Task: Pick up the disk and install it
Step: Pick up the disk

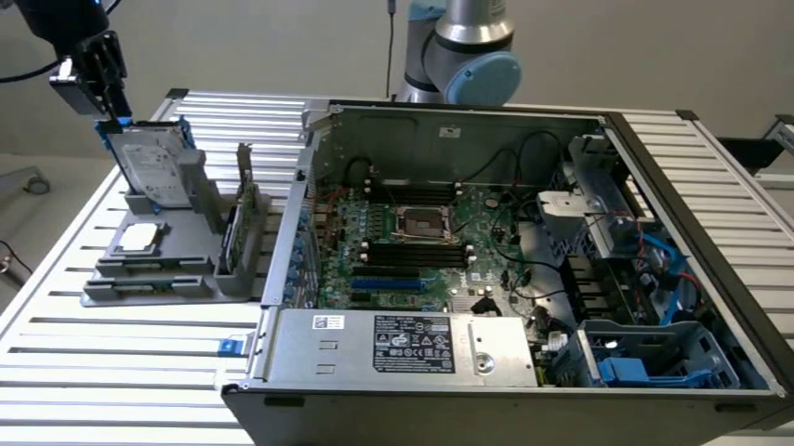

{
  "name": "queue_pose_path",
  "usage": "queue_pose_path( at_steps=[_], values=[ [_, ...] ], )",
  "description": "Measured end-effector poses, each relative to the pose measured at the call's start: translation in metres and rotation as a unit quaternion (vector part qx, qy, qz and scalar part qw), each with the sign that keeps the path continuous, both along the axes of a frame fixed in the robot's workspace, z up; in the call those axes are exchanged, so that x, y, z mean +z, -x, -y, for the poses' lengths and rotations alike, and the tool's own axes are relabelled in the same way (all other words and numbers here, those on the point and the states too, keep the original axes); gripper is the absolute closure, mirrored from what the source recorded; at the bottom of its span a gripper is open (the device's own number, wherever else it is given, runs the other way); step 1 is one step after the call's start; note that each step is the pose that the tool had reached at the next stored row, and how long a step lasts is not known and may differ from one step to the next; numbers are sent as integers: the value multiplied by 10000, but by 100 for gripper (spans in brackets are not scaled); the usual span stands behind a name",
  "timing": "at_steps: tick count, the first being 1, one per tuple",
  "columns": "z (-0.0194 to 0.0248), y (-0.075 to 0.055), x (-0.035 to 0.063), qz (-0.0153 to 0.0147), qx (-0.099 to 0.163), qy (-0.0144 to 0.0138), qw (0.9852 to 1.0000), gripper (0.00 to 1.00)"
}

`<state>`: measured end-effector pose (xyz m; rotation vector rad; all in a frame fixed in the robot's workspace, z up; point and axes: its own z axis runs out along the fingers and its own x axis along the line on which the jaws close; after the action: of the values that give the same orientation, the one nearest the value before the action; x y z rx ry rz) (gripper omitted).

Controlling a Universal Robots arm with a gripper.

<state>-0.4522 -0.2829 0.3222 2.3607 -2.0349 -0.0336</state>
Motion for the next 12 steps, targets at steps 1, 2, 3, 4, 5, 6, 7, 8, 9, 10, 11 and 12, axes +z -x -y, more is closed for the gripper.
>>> queue_pose_path(
  at_steps=[1,2,3,4,5,6,7,8,9,10,11,12],
  values=[
    [4,2,-19,2,0,0,10000,52],
    [7,3,-36,4,0,0,10000,52],
    [11,3,-55,6,0,0,10000,52],
    [15,4,-73,7,0,0,10000,52],
    [20,5,-92,10,1,0,10000,52],
    [24,5,-109,10,0,0,10000,52],
    [28,6,-127,12,0,0,10000,52],
    [32,7,-145,13,0,0,10000,52],
    [35,7,-164,15,0,0,10000,52],
    [38,8,-182,17,0,0,10000,52],
    [41,8,-201,19,0,0,10000,52],
    [43,9,-219,20,0,0,10000,52]
  ],
)
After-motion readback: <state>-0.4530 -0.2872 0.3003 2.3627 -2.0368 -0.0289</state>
